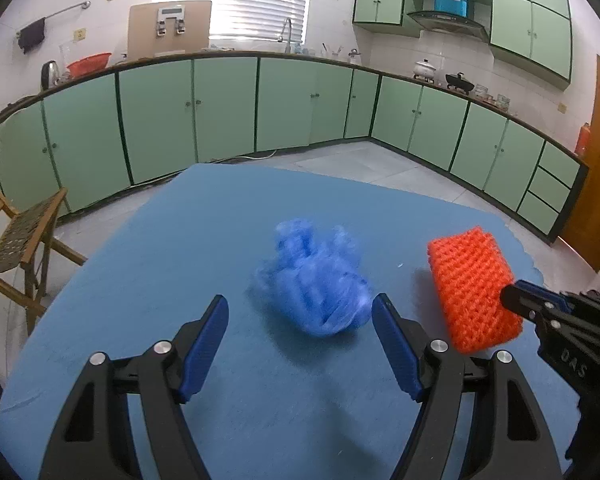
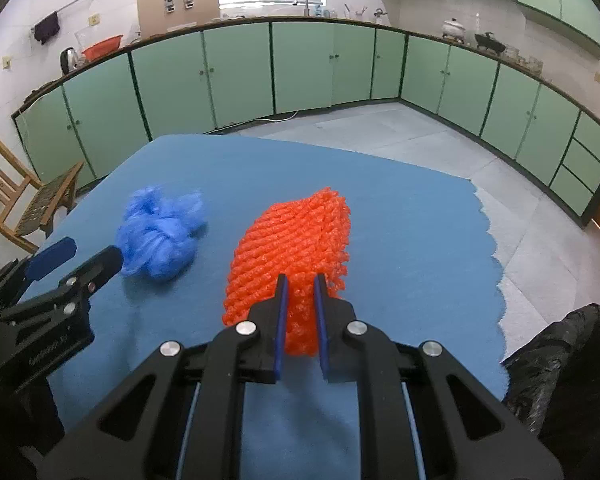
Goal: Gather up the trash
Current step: 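Grasp the short orange foam net with the right tool, then grasp the blue plastic bag with the left tool while the right tool holds the net, then carry the blue bag and orange net over the bin and open both tools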
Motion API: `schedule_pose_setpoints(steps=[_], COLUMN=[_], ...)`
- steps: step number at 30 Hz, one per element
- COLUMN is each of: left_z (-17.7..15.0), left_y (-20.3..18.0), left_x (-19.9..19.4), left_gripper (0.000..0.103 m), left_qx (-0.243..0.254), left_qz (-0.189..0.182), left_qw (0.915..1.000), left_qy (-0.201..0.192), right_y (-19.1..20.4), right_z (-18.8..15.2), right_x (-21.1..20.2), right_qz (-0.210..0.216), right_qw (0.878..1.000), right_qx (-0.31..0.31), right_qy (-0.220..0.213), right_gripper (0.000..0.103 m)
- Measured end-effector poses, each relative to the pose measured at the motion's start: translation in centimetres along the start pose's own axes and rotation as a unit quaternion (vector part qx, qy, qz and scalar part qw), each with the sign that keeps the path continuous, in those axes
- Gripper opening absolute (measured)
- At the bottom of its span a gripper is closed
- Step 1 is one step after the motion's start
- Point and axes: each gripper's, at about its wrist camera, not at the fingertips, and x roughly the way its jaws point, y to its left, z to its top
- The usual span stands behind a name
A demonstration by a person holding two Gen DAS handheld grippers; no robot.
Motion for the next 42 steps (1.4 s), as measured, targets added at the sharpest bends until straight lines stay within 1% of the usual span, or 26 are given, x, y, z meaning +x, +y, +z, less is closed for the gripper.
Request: schedule_pose_setpoints(steps=[6, 8, 10, 13, 14, 15, 17, 19, 21, 25, 30, 37, 42], left_z=[1.1, 1.2, 1.3, 1.1, 1.1, 1.1, 1.2, 1.2, 1.2, 1.5, 2.2, 2.5, 2.3], left_y=[-1.3, -1.6, -1.7, -1.7, -1.7, -1.8, -1.8, -2.1, -2.3, -3.4, -5.0, -7.1, -9.6], left_x=[2.5, 3.3, 4.2, 5.5, 5.8, 6.0, 5.8, 5.5, 4.9, 2.6, -0.1, -3.1, -5.1], left_gripper=[0.073, 0.073, 0.073, 0.072, 0.069, 0.062, 0.057, 0.053, 0.051, 0.051, 0.051, 0.051, 0.051], left_qx=[0.011, 0.015, 0.010, 0.007, 0.007, 0.006, 0.004, 0.005, 0.007, 0.018, 0.028, 0.039, 0.054], left_qz=[0.001, 0.007, 0.006, 0.005, 0.005, 0.002, 0.000, -0.002, -0.004, -0.015, -0.031, -0.044, -0.058], left_qw=[0.9999, 0.9997, 0.9995, 0.9985, 0.9983, 0.9980, 0.9982, 0.9984, 0.9987, 0.9993, 0.9991, 0.9983, 0.9968], left_qy=[0.011, 0.021, 0.030, 0.054, 0.058, 0.063, 0.060, 0.056, 0.050, 0.028, 0.011, -0.003, -0.010], right_y=[-1.1, -1.3, -1.6, -1.7, -1.8, -1.9, -2.0, -2.0, -2.0, -2.2, -2.9, -5.4, -7.7], right_z=[0.0, -0.1, -0.2, -0.2, -0.2, -0.1, -0.1, 0.0, 0.2, 0.4, 0.4, -0.2, -1.2], right_x=[1.0, 1.2, 1.3, 1.2, 1.1, 1.1, 0.9, 0.6, 0.0, -1.5, -3.6, -7.2, -9.4], right_qz=[-0.006, -0.005, -0.004, -0.002, -0.002, -0.001, 0.000, 0.001, 0.001, 0.001, -0.004, -0.018, -0.034], right_qw=[1.000, 1.000, 1.000, 1.000, 1.000, 1.000, 1.000, 1.000, 1.000, 1.000, 1.000, 0.999, 0.997], right_qx=[0.007, 0.008, 0.009, 0.012, 0.013, 0.013, 0.013, 0.013, 0.013, 0.015, 0.017, 0.038, 0.054], right_qy=[0.003, 0.006, 0.007, 0.008, 0.008, 0.009, 0.009, 0.006, 0.002, -0.009, -0.022, -0.036, -0.043], right_gripper=[0.012, 0.012, 0.012, 0.012, 0.012, 0.012, 0.012, 0.012, 0.011, 0.011, 0.011, 0.011, 0.011])
